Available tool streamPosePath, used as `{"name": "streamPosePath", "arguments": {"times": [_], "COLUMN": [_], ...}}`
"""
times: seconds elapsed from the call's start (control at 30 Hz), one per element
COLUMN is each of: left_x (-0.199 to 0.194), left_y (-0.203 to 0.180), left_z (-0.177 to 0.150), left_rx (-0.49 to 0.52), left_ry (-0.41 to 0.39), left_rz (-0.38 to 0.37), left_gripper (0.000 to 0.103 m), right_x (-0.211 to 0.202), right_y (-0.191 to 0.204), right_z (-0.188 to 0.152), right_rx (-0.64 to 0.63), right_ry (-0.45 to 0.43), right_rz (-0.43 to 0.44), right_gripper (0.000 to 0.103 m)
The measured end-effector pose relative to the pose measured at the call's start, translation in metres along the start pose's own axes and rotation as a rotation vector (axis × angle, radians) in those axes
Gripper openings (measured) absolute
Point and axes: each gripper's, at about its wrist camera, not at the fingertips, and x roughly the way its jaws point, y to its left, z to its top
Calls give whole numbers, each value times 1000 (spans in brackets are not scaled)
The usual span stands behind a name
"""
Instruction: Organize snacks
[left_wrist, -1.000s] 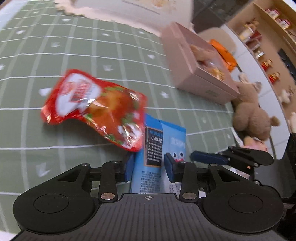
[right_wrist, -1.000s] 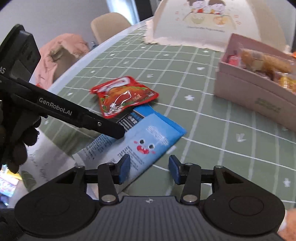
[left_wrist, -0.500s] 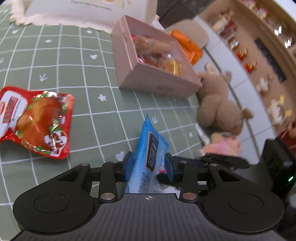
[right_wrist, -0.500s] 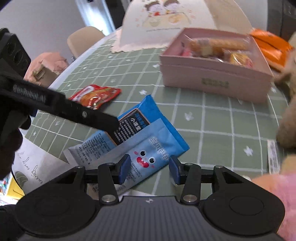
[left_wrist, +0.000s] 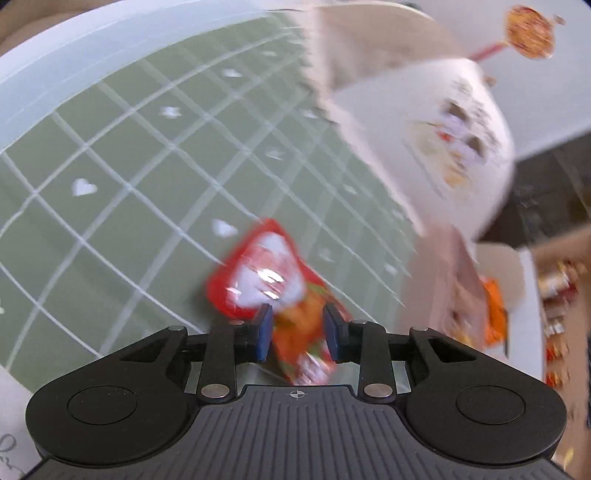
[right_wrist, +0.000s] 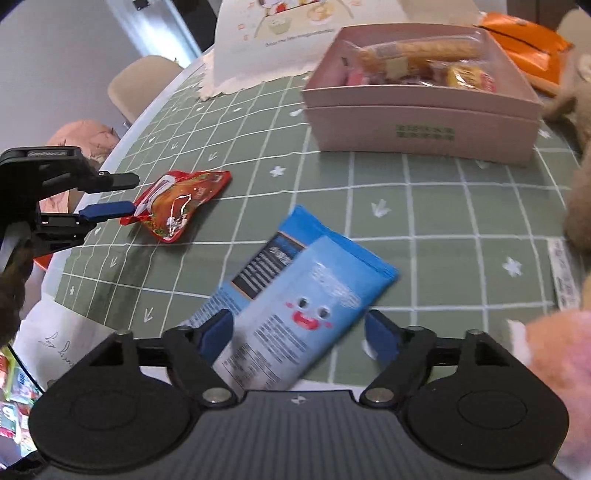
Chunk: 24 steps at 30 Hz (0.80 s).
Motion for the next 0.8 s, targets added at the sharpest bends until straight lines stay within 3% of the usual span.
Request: {"name": "streamPosePath", "arguments": {"times": [0.1, 0.17, 0.33, 0.43, 0.53, 0.6, 0.67, 0.73, 0.8], "left_x": [21, 35, 65, 71, 64, 53, 37, 21, 11], "left_y": [-7, -20, -77, -99, -104, -100, -94, -86, -79], "left_z": [13, 22, 8, -23, -54, -65, -64, -57, -45], "left_rx": [46, 132, 526, 823, 996, 1014, 961, 895, 843], "left_ry": [6, 9, 14, 55, 115, 130, 116, 76, 25], "left_rz": [19, 22, 94, 123, 113, 107, 65, 36, 62], "left_gripper": [33, 33, 34, 38, 40, 40, 40, 41, 40], "right_x": [7, 12, 23, 22, 17, 13, 9, 6, 1], "right_y": [12, 18, 35, 31, 18, 6, -5, -12, -12], "right_z": [5, 7, 7, 5, 4, 4, 4, 7, 9], "right_rx": [-1, 7, -73, -117, -120, -110, -93, -77, -72], "right_ry": [-2, -5, -4, -15, -21, -31, -45, -47, -57], "right_rz": [-35, -59, -114, -112, -114, -127, -138, -144, -135], "right_gripper": [88, 95, 101, 101, 101, 102, 102, 102, 97]}}
